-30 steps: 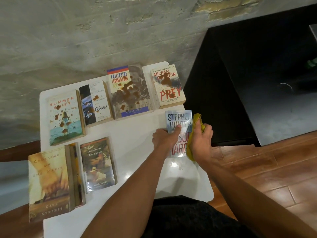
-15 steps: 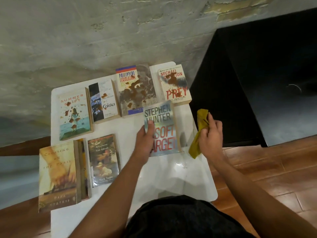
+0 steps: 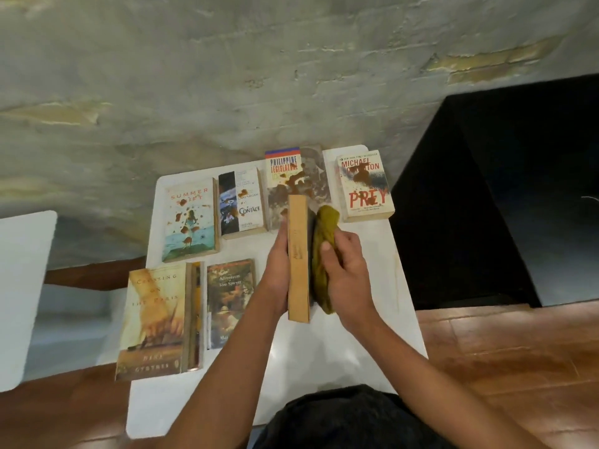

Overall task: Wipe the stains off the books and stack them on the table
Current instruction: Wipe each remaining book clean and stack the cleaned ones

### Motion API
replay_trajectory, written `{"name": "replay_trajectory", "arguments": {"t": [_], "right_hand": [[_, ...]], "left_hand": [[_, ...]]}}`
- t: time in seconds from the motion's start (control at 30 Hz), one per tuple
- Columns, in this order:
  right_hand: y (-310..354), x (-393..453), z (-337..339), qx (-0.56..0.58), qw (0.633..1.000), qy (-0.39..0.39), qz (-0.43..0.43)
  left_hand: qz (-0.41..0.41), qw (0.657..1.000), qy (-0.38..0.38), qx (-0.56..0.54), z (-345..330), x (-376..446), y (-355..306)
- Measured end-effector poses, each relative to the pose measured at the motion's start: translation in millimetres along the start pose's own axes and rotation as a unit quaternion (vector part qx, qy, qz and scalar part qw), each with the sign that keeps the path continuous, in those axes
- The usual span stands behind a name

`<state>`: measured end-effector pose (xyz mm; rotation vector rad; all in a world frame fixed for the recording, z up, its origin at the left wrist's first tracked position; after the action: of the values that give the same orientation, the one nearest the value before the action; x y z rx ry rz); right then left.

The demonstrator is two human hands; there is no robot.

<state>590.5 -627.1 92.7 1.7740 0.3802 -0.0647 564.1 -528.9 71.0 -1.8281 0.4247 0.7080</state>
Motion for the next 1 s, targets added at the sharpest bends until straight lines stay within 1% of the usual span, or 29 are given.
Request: {"name": "replay_trajectory", "arguments": {"t": [0.03,0.07,0.1,0.13,0.17,0.2,0.27,0.3,0.33,0.4,0.43,0.47,0.5,0.57,0.6,0.63,0.67,0.7,0.77,0.8,0.83,0.87,0.93,0.97,1.0], "right_hand": [[10,-6,-11,-0.026,0.998,0.032,0.044],[22,-16,-25,-0.065,0.991,0.069,0.096],[29,-24,-35,-0.117,0.976,0.108,0.149],[33,-29,-42,-0.176,0.954,0.147,0.196],[36,-27,-48,-0.228,0.931,0.169,0.228],[38,-18,-49,-0.272,0.92,0.16,0.234],[42,0,-50,-0.308,0.924,0.096,0.206],[44,-1,-56,-0.323,0.92,0.082,0.206],[47,-11,-67,-0.34,0.908,0.095,0.227],[43,-44,-92,-0.37,0.875,0.165,0.263],[40,-58,-100,-0.385,0.862,0.197,0.263],[37,-61,-99,-0.404,0.854,0.203,0.258],[39,-56,-100,-0.421,0.853,0.182,0.248],[45,-29,-91,-0.429,0.877,0.099,0.194],[48,-23,-92,-0.421,0.886,0.078,0.175],[50,-25,-99,-0.414,0.89,0.083,0.175],[53,-36,-114,-0.408,0.887,0.107,0.19],[53,-53,-130,-0.402,0.88,0.143,0.206],[52,-89,-151,-0.377,0.874,0.212,0.222],[52,-98,-155,-0.364,0.876,0.225,0.22],[53,-96,-155,-0.357,0.88,0.223,0.221],[56,-87,-152,-0.362,0.88,0.205,0.227],[64,-60,-152,-0.386,0.875,0.151,0.25],[67,-44,-151,-0.39,0.878,0.125,0.248],[68,-31,-151,-0.391,0.882,0.108,0.24]], "left_hand": [[-0.005,0.999,0.016,-0.052,1,-3,-4],[-0.02,0.996,0.016,-0.085,8,-10,-10],[-0.036,0.992,0.021,-0.116,12,-16,-15],[-0.046,0.988,0.03,-0.144,15,-22,-17],[-0.051,0.985,0.042,-0.157,18,-29,-19],[-0.05,0.985,0.053,-0.158,18,-35,-19],[-0.039,0.985,0.063,-0.153,20,-46,-15],[-0.041,0.985,0.056,-0.158,21,-51,-15],[-0.05,0.984,0.045,-0.166,26,-52,-13],[-0.068,0.98,0.035,-0.184,39,-60,-14],[-0.071,0.979,0.04,-0.187,42,-65,-16],[-0.067,0.98,0.044,-0.182,44,-66,-13],[-0.062,0.982,0.048,-0.17,49,-72,-14],[-0.047,0.986,0.053,-0.149,50,-80,-14],[-0.047,0.988,0.046,-0.143,55,-78,-11],[-0.051,0.988,0.048,-0.135,54,-82,-13],[-0.055,0.989,0.044,-0.133,60,-83,-13],[-0.061,0.989,0.044,-0.131,63,-88,-19],[-0.083,0.988,0.019,-0.13,77,-86,-23],[-0.081,0.987,0.027,-0.134,81,-87,-24],[-0.079,0.986,0.041,-0.142,81,-89,-26],[-0.077,0.985,0.038,-0.148,84,-87,-26],[-0.08,0.986,0.033,-0.144,90,-83,-27],[-0.077,0.985,0.056,-0.142,85,-83,-30],[-0.073,0.986,0.059,-0.138,86,-82,-30]]}}
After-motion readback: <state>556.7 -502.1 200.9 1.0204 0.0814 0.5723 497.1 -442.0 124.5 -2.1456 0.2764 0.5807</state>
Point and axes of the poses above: each hand's wrist, its own x-axis towards the middle knuckle, its own z-axis out of the back of the hand, y = z × x, the point moved 9 cm from there along x, towards the middle knuckle, and after that the axes turned 15 degrees about x, right-handed, at the moved point
